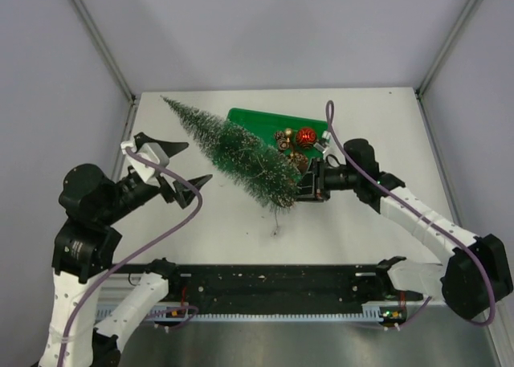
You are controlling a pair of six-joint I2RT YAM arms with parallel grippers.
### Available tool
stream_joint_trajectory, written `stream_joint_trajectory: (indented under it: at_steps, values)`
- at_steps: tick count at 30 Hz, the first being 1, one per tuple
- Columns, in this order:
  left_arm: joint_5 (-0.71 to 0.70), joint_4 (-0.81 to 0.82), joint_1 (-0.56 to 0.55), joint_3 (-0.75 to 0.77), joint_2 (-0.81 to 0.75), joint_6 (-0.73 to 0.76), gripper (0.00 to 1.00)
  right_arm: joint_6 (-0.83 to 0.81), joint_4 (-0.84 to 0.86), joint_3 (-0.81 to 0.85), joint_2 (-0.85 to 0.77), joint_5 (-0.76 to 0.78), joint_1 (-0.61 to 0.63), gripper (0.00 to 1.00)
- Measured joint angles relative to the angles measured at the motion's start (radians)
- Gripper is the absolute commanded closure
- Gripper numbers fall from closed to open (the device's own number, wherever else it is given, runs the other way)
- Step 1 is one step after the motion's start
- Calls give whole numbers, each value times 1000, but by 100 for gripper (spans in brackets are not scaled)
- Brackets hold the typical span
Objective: Decorate the small christmas tree
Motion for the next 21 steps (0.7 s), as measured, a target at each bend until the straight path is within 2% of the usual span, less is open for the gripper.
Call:
stream_joint_trajectory:
  at_steps: [9,16,21]
  values:
    - [135,-60,11,158,106,97,19,2,140,-104,97,-145,-10,100]
    - [177,-84,45,118,142,116,18,21,246,-139,171,-200,-10,100]
    - [229,-66,109,42,135,63,19,51,330,-148,206,-211,5,100]
